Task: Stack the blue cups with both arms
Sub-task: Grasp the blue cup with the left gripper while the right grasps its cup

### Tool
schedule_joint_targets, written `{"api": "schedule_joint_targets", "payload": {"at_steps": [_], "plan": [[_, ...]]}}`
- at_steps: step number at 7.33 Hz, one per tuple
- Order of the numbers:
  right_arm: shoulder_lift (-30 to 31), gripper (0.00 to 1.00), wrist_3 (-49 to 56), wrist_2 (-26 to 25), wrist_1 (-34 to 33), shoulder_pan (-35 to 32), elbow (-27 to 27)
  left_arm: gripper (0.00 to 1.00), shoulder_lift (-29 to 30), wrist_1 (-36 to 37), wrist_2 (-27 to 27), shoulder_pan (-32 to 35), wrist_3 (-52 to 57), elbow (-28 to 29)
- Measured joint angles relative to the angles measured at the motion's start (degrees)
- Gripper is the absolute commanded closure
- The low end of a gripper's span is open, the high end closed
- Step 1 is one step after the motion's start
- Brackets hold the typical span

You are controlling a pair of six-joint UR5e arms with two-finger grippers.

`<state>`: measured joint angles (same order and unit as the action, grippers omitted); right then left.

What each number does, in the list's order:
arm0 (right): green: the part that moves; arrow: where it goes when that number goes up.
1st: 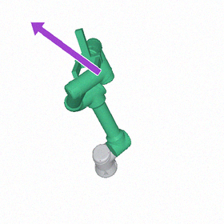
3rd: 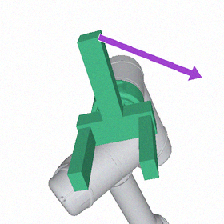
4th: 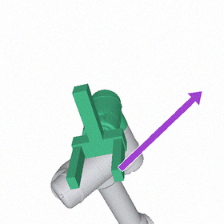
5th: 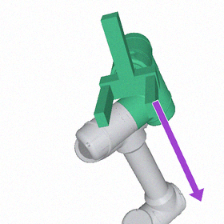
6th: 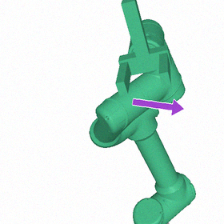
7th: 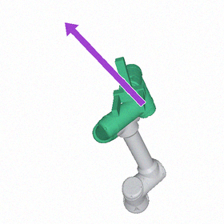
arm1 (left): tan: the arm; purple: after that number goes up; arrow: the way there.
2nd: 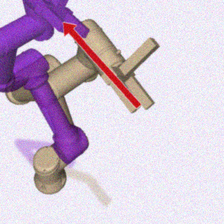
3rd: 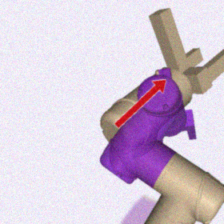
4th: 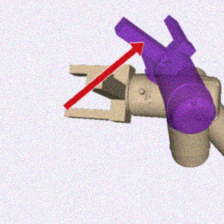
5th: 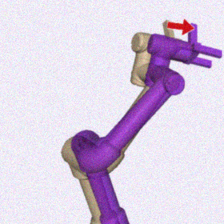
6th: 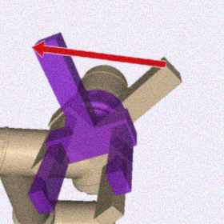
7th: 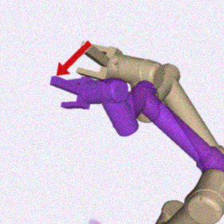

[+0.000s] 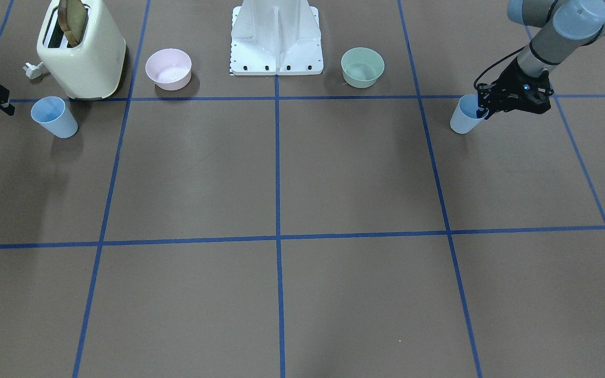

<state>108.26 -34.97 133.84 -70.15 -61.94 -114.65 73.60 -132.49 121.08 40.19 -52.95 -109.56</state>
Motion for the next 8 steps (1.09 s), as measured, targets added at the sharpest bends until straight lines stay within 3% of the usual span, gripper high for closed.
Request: {"api": "schedule_joint_targets", "payload": {"at_steps": [4, 8], "plan": [[-0.50, 0.00, -1.58, -0.51, 2.26, 1.34, 2.09, 1.00, 10.39, 5.65, 3.67, 0.17, -4.70, -0.14], [-1.36, 0.00, -11.36, -2.19, 8.70, 7.12, 2.57, 1.00, 28.91, 22.68, 4.08, 0.11, -13.41, -0.83]]}}
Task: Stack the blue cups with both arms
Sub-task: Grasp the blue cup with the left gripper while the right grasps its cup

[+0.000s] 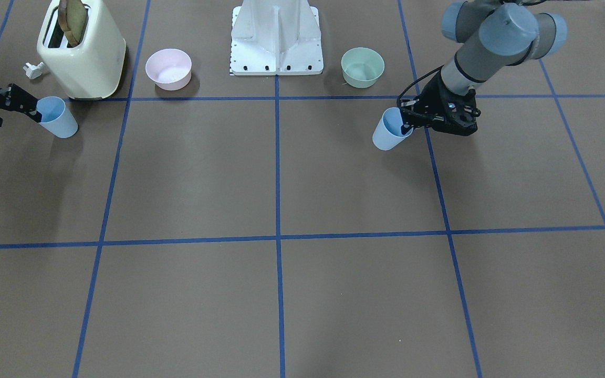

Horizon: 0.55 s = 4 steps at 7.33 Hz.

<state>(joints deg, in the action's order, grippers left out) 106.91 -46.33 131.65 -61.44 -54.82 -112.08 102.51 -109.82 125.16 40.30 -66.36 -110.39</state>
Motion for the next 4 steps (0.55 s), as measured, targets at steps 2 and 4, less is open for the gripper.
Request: {"api": "schedule_joint_targets", "payload": {"at_steps": [2, 4], "plan": [[-0.03, 0.00, -0.99, -0.44, 0.70, 1.03, 0.01, 1.00, 7.36, 8.35, -0.01, -0.07, -1.40, -0.05], [-0.03, 0.00, -1.37, -0.54, 0.84, 1.57, 0.02, 1.00, 12.65, 11.38, -0.10, -1.04, -4.02, 1.51]]}}
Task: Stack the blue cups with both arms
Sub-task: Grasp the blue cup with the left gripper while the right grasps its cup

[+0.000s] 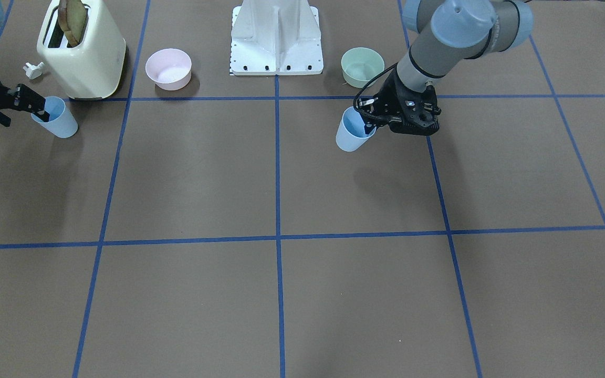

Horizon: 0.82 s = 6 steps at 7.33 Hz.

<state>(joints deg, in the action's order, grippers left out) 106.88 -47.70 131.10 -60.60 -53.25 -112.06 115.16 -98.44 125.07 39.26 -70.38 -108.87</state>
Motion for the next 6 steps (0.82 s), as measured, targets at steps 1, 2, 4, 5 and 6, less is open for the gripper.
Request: {"api": "schedule_joint_targets", "payload": {"at_steps": [1, 2, 4, 5, 6], "plan": [[0.04, 0.00, -0.43, -0.25, 0.03, 0.60, 0.00, 1.00, 3.04, 0.78, -0.27, -1.20, -2.02, 1.69], [0.31, 0.00, -0.86, -0.69, 0.61, 1.32, 0.05, 1.00, 5.52, 1.12, -0.54, -2.11, -3.58, 3.36], [2.40, 0.00, -1.76, -1.13, 4.22, 2.36, 0.14, 1.00, 7.90, 1.30, -0.70, -2.77, -4.71, 5.13], [3.43, 0.03, -1.99, -1.17, 5.56, 2.74, 0.17, 1.00, 8.84, 1.31, -0.73, -2.83, -5.03, 6.00], [4.14, 0.06, -2.12, -1.25, 6.37, 3.07, 0.17, 1.00, 9.79, 1.32, -0.76, -2.85, -5.41, 7.00]]}}
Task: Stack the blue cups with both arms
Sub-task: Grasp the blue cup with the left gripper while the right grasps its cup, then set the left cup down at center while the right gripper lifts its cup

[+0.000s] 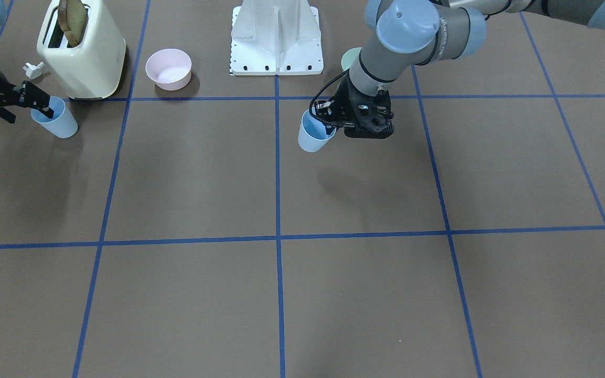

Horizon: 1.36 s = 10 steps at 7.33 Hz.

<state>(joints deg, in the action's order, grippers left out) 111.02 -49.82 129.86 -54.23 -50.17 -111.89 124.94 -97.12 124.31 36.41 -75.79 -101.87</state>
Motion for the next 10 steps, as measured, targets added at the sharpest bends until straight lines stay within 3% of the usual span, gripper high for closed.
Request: {"api": "schedule_joint_targets", "payload": {"at_steps": [3, 4, 5, 10], "plan": [[0.57, 0.36, -0.18, -1.83, 0.67, 1.41, 0.73, 1.00, 1.08, 0.00, -0.98, -0.58, -0.43, 1.29], [0.57, 0.57, -0.25, -2.41, 0.69, 1.81, 0.95, 1.00, 1.13, 0.00, -1.21, -0.82, -0.54, 1.31], [0.50, 0.97, -0.80, -2.83, 0.72, 2.27, 1.05, 1.00, 1.16, 0.00, -1.30, -0.93, -0.62, 1.33], [-0.94, 1.00, -9.38, -6.80, 5.38, 6.91, 1.77, 1.00, 1.61, 0.00, -1.55, -1.02, -0.64, 2.11]]}}
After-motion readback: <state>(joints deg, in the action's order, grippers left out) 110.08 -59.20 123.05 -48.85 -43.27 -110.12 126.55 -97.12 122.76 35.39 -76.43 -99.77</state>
